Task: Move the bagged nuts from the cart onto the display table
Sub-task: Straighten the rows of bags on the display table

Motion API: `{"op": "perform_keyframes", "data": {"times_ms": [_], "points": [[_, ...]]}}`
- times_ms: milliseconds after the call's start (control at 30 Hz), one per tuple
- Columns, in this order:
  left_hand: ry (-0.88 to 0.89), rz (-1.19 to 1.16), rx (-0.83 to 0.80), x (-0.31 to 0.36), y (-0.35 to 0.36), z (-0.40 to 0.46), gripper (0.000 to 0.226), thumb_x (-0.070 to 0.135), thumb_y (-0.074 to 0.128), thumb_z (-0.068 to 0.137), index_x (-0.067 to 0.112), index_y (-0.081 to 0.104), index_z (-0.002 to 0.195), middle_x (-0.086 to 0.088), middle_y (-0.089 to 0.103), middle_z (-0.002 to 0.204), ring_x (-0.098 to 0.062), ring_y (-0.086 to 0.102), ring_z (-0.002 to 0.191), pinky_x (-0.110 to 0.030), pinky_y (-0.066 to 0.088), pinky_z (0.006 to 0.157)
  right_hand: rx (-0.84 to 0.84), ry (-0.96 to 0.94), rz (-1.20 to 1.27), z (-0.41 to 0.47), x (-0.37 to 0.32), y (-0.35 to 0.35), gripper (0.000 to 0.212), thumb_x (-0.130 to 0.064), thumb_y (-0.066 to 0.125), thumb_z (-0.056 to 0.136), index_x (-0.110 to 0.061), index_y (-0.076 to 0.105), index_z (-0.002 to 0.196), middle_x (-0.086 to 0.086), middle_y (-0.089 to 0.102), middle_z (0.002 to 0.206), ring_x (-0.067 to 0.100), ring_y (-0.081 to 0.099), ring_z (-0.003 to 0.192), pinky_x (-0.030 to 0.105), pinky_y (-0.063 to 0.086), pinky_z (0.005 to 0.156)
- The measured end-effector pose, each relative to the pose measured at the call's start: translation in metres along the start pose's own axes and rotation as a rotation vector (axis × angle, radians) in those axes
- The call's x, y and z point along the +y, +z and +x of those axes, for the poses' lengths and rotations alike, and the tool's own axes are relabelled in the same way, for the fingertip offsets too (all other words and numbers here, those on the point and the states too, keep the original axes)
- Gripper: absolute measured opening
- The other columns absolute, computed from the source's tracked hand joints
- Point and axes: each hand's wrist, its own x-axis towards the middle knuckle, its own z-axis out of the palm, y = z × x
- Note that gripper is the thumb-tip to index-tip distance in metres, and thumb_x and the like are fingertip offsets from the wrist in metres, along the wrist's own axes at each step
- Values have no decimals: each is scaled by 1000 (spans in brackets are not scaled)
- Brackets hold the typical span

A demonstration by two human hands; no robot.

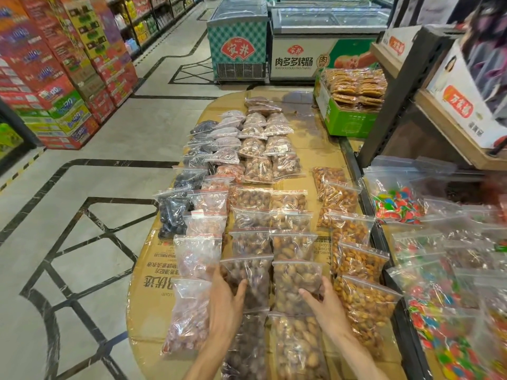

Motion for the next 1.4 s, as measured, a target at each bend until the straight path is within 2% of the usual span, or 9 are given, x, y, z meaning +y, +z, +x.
{"op": "perform_keyframes", "data": {"times_ms": [67,167,433,700,867,967,1133,1267,1400], "points": [[-2,32,6,-3,4,2,71,59,54,98,9,41,147,-6,63,126,-26,63,113,-47,55,98,49,7,-18,-1,-1,1,81,-42,71,100,-24,28,166,2,42,167,25,40,154,47,34,123],[91,29,20,0,5,5,76,64,47,98,15,35,156,1,57,143,-17,57,126,-46,50,106,101,20,-47,-3,-1,5,76,-42,69,101,-25,30,164,6,46,164,27,43,152,49,37,122],[167,47,-26,-20,-1,-20,74,53,53,104,27,17,164,1,32,166,-15,33,151,-43,32,125,87,27,-114,-19,6,5,92,-42,73,98,-19,19,169,7,27,173,28,32,158,49,29,128],[219,253,-33,-45,-8,-67,65,26,67,100,21,36,157,4,42,153,-1,35,137,-30,34,118,-48,129,-236,-53,42,10,111,-54,74,93,-14,5,170,9,15,176,32,20,162,51,24,129],[102,211,26,-51,-12,-88,86,16,78,91,22,28,162,2,34,156,0,35,138,-36,44,118,-71,217,-240,-61,51,7,98,-64,74,89,-11,36,161,13,45,162,33,43,150,45,37,123],[8,239,16,-53,-15,-98,96,35,79,90,26,18,164,1,43,145,-15,48,129,-39,51,108,-103,263,-188,-64,48,5,74,-58,77,90,-15,56,146,6,63,144,28,60,133,38,45,109],[-130,281,-45,-47,-13,-103,83,66,66,89,15,39,148,-7,53,142,-23,53,129,-48,53,104,-151,294,-80,-67,47,3,48,-51,83,87,-22,68,122,-3,75,110,18,70,103,43,56,103],[-239,166,-81,-40,-8,-92,71,64,71,87,16,50,135,-1,67,126,-23,66,112,-42,57,95,-185,277,-37,-73,48,-3,55,-53,87,82,-33,58,124,-2,68,127,22,67,117,49,53,109],[-277,76,-96,-66,4,-73,90,77,69,66,22,55,136,-1,70,127,-26,66,119,-48,55,102,-228,181,48,-79,48,-9,73,-48,86,83,-30,52,144,-7,52,151,23,56,136,45,42,120]]}}
